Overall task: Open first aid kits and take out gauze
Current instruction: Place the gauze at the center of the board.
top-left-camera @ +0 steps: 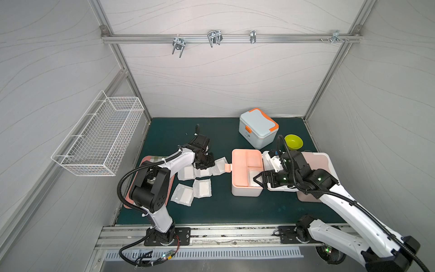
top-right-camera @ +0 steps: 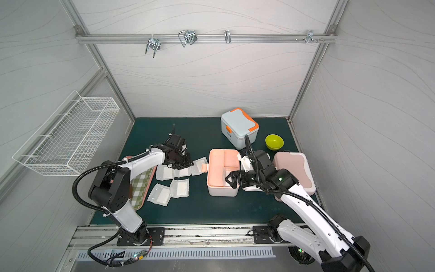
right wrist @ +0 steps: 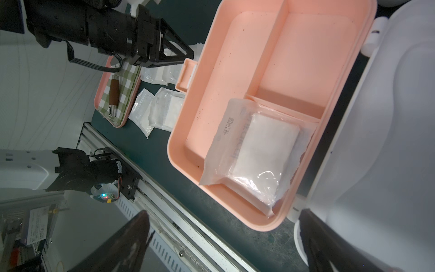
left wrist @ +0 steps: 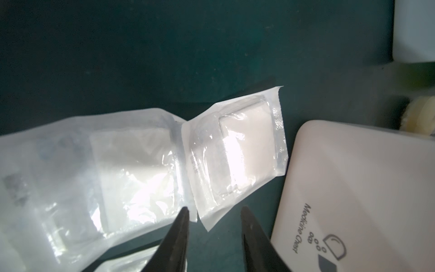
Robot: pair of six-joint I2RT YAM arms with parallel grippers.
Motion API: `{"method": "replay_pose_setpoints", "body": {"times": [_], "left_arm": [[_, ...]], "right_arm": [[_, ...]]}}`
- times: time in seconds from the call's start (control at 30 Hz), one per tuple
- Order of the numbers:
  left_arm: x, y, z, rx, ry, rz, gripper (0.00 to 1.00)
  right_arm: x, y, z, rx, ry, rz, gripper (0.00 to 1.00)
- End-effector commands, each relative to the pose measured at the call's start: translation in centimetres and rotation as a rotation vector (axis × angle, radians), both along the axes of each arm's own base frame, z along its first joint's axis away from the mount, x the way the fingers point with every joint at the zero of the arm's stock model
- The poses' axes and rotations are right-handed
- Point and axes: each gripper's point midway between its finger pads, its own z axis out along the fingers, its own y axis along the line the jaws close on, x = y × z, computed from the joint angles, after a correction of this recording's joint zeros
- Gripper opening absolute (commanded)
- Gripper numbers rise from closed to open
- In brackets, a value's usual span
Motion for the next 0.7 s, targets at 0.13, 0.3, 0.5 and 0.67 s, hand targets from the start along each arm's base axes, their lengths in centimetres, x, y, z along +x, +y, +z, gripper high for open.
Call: {"method": "replay_pose_setpoints", "body": {"times": [0.13,0.3,0.5,0.67], "left_arm": [[-0.3,0.0,5.2,0.002,-0.108,-0.013,0.57],[-2.0,0.2,8.3,-0.006,-0.174,-0.028,0.73],[-4.3,0.1,11.6,-0.019,-0.278,-0.053,0.85],[-5.7,-0.2,13.7,-0.020,-0.388,-0.075,0.92]], "right_arm": [[0.0,-1.2,1.1,0.039,-0.083,-0.024,0.99],[-0.3,-2.3,2.1,0.052,-0.161,-0.053,0.99],[-1.4,-3.9,3.6,0.099,-0.268,-0.092,0.99],[-2.2,-5.2,5.6,0.150,-0.374,-0.126,0.99]]}}
